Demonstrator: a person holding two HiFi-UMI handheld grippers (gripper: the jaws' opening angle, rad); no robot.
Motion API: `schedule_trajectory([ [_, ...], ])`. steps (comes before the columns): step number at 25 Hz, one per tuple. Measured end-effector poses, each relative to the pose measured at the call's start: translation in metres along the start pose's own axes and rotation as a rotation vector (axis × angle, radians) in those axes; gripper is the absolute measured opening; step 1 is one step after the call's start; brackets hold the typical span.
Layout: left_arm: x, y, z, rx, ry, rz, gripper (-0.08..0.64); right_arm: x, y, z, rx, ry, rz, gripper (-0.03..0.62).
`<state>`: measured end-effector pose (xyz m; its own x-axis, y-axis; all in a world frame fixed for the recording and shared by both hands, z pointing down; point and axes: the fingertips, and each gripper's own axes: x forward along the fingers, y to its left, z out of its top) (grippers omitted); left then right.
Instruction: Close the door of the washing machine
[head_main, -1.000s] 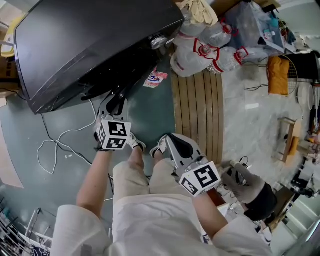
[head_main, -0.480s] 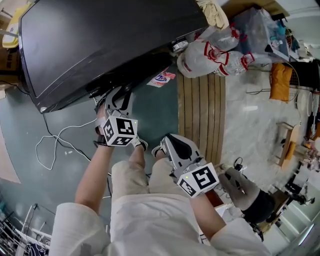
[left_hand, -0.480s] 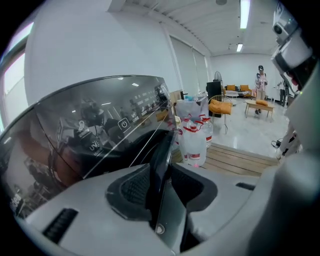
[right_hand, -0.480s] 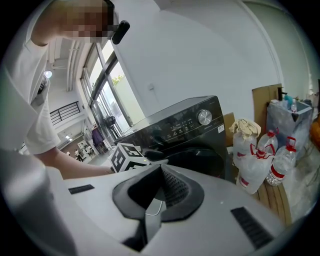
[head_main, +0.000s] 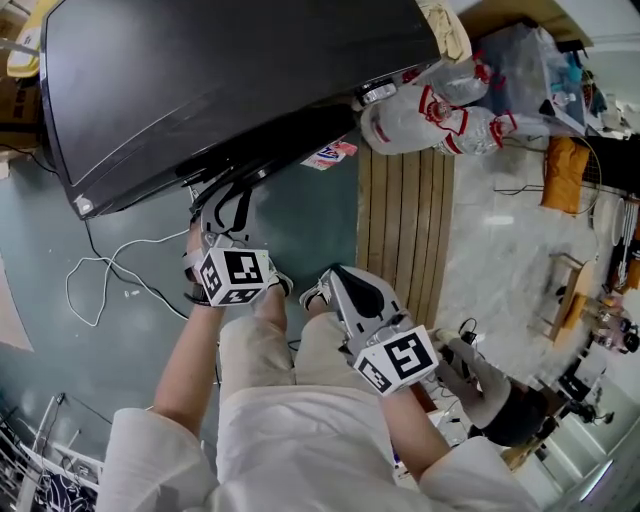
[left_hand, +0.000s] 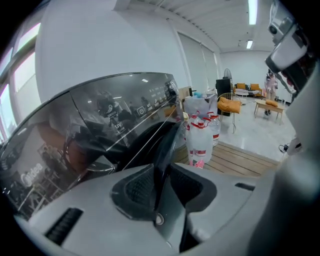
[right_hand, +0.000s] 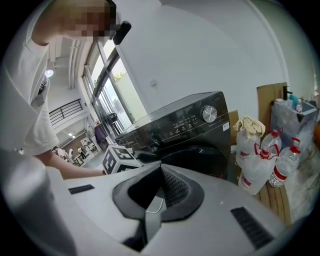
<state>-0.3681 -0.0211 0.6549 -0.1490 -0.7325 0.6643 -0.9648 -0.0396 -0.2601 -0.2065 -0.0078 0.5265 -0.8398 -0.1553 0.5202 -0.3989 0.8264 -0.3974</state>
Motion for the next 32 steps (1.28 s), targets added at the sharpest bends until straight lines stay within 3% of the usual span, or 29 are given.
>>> schedule_trajectory([
  [5, 0.001, 0.008, -0.002, -0.079, 0.017, 0.027, 0.106, -0.003, -0.004, 0.001, -0.004, 0.006, 0.002, -0.002],
  [23, 0.02, 0.031, 0.008, -0.037, 0.014, 0.043, 0.112, -0.042, -0.021, 0.002, -0.005, -0.03, -0.028, -0.002],
  [28, 0.01, 0.028, 0.005, -0.095, 0.062, 0.049, 0.09, -0.073, -0.016, 0.018, -0.027, -0.066, -0.037, -0.002],
  [29, 0.005, 0.027, 0.009, -0.112, 0.062, 0.053, 0.061, -0.08, -0.015, 0.024, -0.034, -0.079, -0.037, -0.002],
  [32, -0.013, 0.017, 0.027, -0.14, 0.055, 0.043, 0.058, -0.103, -0.014, 0.042, -0.057, -0.116, -0.04, -0.002],
])
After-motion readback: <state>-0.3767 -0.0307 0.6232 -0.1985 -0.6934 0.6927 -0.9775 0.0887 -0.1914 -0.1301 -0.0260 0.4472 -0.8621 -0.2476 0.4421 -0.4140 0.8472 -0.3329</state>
